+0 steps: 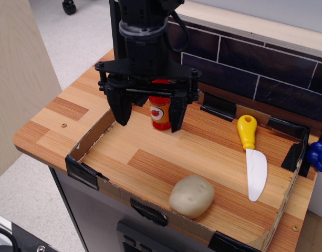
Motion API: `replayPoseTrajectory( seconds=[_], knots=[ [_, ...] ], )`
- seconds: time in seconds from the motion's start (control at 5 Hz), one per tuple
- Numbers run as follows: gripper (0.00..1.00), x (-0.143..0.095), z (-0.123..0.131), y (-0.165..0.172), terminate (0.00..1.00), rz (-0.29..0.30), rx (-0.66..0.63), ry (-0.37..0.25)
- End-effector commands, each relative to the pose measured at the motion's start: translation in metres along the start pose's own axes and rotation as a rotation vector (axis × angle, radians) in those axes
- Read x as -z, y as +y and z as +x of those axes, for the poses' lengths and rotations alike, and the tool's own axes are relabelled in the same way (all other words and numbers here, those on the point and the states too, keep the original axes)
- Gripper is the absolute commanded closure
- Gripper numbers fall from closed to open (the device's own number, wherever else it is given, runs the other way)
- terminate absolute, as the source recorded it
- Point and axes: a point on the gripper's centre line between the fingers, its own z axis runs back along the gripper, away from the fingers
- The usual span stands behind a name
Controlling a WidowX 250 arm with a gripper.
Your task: Topple hot sauce bottle
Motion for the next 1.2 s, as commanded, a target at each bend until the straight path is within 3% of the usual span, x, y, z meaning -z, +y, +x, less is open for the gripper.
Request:
replayPoseTrajectory(
  seconds=[0.0,0.2,0.4,0.6,1.0],
  knots=[
    [0.00,0.000,0.000,0.000,0.00,0.000,0.000,0.000],
    [0.00,0.003,0.020,-0.005,0.00,-0.003,-0.035,-0.072],
    [0.00,-0.001,0.042,-0.010,0.00,-0.027,-0.057,-0.094],
    [0.00,-0.014,0.052,-0.014,0.00,-0.048,-0.067,-0.154],
    [0.00,-0.021,0.072,-0.009,0.00,-0.022,-0.168,-0.213]
  ],
)
